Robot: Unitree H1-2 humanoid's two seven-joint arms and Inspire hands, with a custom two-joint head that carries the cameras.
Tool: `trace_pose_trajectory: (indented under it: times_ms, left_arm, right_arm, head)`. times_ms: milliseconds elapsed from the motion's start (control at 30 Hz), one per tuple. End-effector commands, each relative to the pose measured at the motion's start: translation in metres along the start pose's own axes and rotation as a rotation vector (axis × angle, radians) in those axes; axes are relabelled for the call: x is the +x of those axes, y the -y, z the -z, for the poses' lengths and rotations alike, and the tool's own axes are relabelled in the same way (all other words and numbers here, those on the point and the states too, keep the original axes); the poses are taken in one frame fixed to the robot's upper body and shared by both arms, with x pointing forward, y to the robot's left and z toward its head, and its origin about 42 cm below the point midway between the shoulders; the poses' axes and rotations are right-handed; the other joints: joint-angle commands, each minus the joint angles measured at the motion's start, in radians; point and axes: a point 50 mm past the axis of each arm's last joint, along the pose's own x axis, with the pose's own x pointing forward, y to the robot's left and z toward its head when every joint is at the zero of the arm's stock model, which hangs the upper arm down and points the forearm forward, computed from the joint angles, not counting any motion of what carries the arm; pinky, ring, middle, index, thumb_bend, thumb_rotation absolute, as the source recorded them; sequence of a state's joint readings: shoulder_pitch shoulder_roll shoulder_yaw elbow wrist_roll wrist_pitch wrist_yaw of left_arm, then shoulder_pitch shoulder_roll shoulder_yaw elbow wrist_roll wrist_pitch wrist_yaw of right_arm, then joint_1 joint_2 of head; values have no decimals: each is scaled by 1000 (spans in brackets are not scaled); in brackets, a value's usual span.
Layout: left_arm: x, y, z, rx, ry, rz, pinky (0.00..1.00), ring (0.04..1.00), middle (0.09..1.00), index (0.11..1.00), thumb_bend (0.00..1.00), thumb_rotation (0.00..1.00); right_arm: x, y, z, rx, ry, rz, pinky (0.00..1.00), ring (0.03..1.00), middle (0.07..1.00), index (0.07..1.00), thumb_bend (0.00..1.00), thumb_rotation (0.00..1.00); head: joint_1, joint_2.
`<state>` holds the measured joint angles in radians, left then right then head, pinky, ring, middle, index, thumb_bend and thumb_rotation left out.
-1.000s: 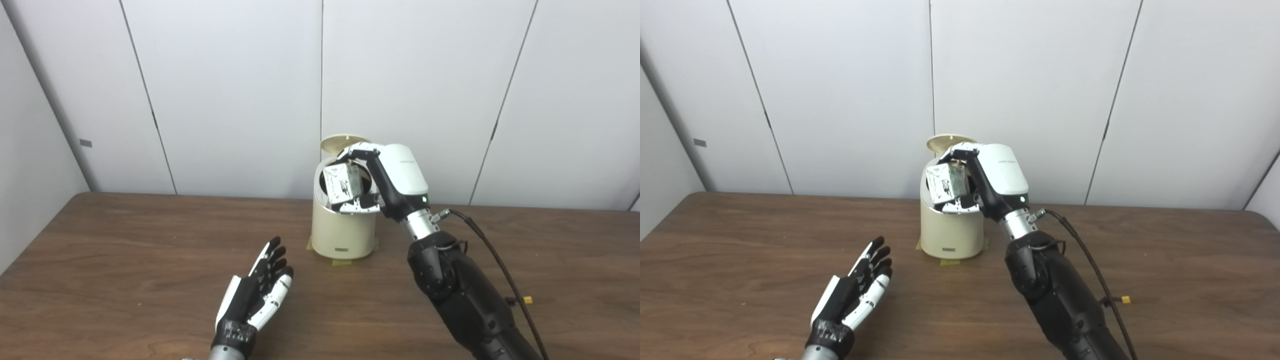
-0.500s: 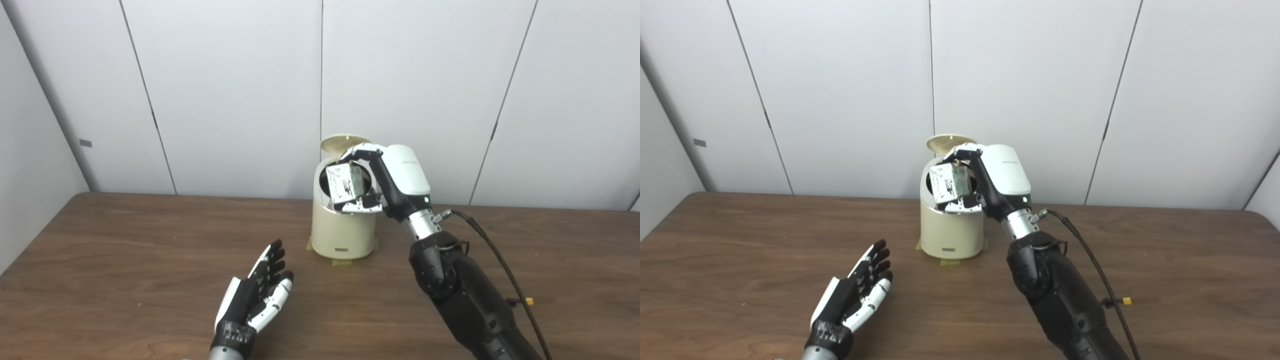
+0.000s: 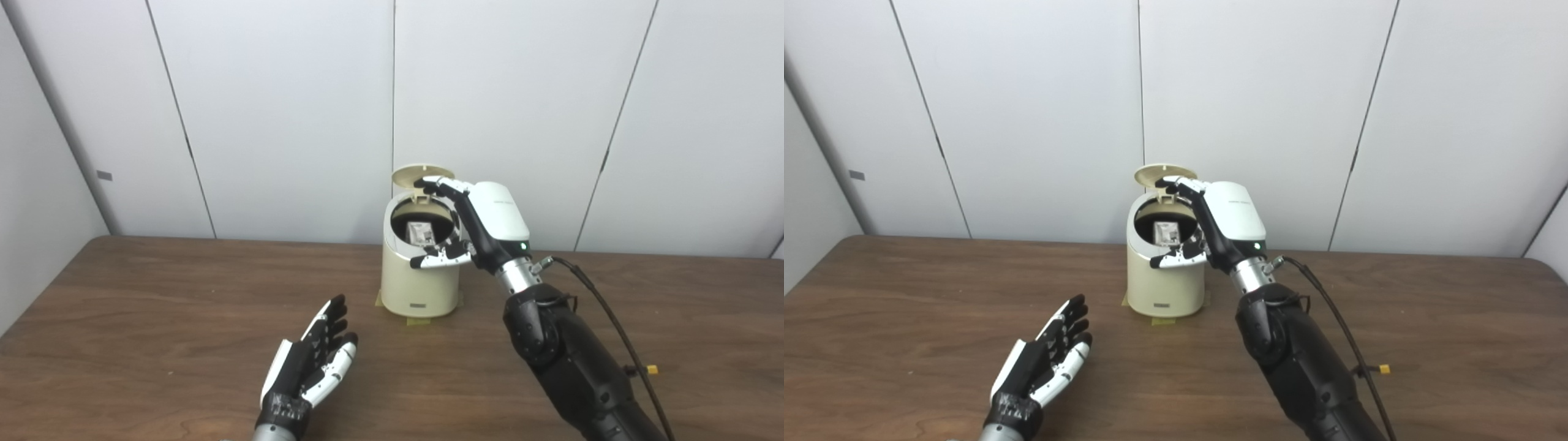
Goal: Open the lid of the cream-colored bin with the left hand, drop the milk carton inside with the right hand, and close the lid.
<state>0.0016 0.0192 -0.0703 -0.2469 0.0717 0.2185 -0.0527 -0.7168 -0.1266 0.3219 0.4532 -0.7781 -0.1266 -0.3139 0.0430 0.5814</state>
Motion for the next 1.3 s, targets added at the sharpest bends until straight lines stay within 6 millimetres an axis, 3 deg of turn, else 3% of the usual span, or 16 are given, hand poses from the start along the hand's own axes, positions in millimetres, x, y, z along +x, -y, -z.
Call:
trace_pose_trajectory:
  times_ms: [0, 133, 233, 267, 300, 367, 567, 800, 1000, 1167, 1233, 1267]
  left_arm:
    - [4, -1, -17, 5, 74, 7, 967, 957, 961, 956, 178, 386]
    - [5, -3, -17, 0, 77, 8, 966, 963, 967, 951, 206, 436]
    - [6, -4, -15, -20, 84, 9, 943, 957, 964, 950, 222, 420]
    - [6, -4, -14, -22, 86, 9, 941, 955, 962, 950, 227, 417]
    - [6, -5, -14, -25, 88, 7, 940, 952, 959, 951, 237, 415]
    - [6, -6, -14, -28, 90, 4, 951, 950, 956, 953, 261, 423]
    - [6, -7, -13, -36, 89, -2, 920, 943, 954, 961, 281, 430]
    - [4, -11, -9, -47, 85, -3, 896, 939, 959, 961, 254, 407]
    - [4, -15, -8, -77, 62, -24, 938, 947, 961, 963, 220, 396]
    - [8, -18, -9, -187, 67, -47, 956, 959, 961, 960, 260, 459]
    - [12, -22, -12, -223, 74, -57, 959, 964, 968, 969, 290, 480]
    - [16, -24, -15, -239, 78, -62, 963, 965, 972, 971, 287, 507]
  right_arm:
    - [20, 22, -12, 2, 65, 86, 647, 705, 700, 689, 870, 219]
    - [19, 22, -12, 6, 81, 105, 637, 684, 670, 645, 840, 190]
    - [18, 21, -12, 41, 91, 139, 612, 655, 640, 610, 813, 158]
    - [16, 21, -13, 68, 94, 166, 584, 626, 617, 552, 672, 148]
    - [14, 22, -14, 108, 87, 196, 519, 561, 542, 513, 589, 61]
    - [11, 24, -15, 212, 50, 238, 442, 483, 491, 497, 540, 15]
    - [-1, 32, -12, 344, -60, 288, 349, 411, 474, 523, 520, 0]
    - [-23, 39, -8, 428, -134, 321, 371, 407, 489, 512, 519, 0]
    - [-57, 47, 2, 573, -280, 322, 382, 441, 483, 486, 523, 0]
    - [-102, 52, 11, 685, -412, 312, 416, 453, 494, 486, 522, 0]
    - [-121, 52, 15, 815, -480, 301, 431, 434, 492, 515, 517, 0]
    - [-130, 52, 16, 884, -511, 290, 445, 474, 486, 512, 519, 4]
  head:
    - [1, 1]
    - [0, 3]
    - [-6, -5]
    - [-7, -8]
    - [-10, -9]
    - [-13, -10]
    - [-18, -23]
    - [-30, -29]
    - [-34, -30]
    - [-31, -37]
    - [-32, -33]
    - [-32, -32]
